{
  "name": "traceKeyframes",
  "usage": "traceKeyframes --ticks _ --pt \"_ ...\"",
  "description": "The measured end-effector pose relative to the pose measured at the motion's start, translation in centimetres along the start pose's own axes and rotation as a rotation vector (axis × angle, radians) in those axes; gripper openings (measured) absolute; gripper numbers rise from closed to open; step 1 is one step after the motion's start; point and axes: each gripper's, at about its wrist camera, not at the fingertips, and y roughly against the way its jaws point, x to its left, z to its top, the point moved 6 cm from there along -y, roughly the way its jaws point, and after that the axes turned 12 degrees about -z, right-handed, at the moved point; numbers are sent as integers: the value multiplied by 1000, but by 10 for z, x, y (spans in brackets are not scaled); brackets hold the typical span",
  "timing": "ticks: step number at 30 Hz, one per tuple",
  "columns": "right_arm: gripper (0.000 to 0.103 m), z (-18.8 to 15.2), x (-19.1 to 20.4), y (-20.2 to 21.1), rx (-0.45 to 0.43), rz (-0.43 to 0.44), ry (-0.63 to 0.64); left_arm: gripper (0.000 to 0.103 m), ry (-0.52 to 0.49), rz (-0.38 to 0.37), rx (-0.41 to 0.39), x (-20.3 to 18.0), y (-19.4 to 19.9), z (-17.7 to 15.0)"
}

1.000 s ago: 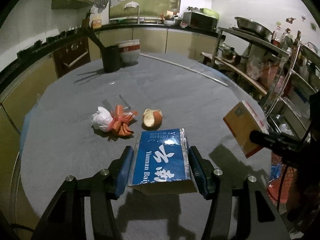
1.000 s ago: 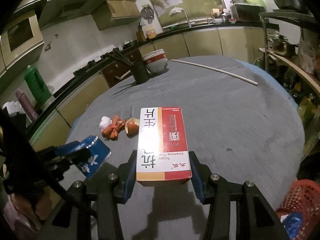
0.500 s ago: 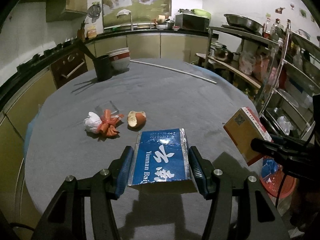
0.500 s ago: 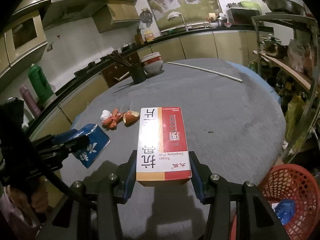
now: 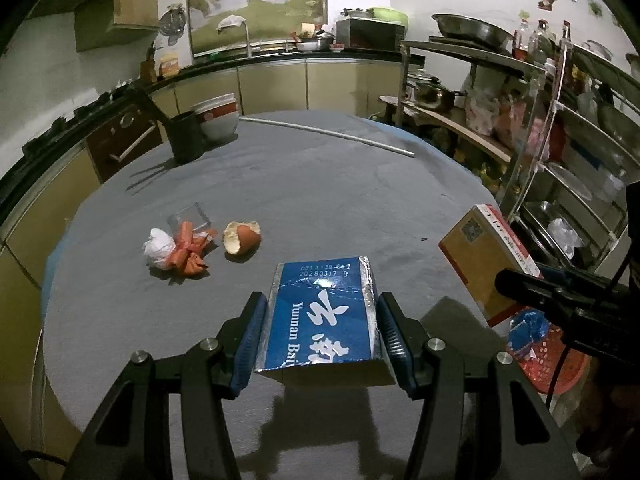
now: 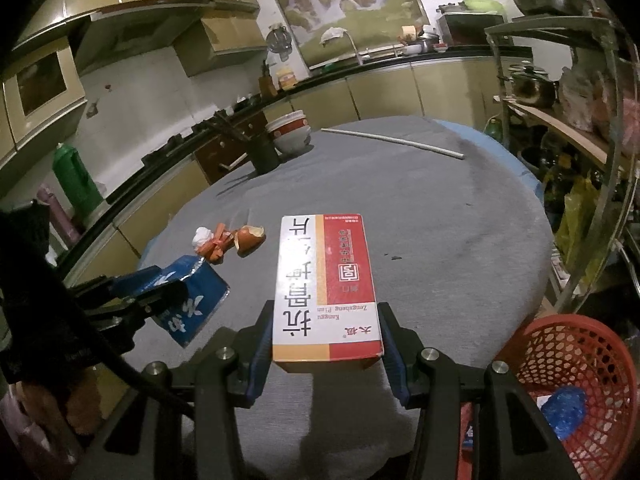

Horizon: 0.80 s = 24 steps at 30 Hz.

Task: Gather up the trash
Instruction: 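Carry the medicine box and blue box over the red basket with both tools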

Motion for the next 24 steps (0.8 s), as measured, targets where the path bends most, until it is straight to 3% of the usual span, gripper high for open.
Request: traceKeyframes --ticks 24 --pt "51 -25 -80 25 8 -78 -134 58 -126 -45 46 -60 -22 7"
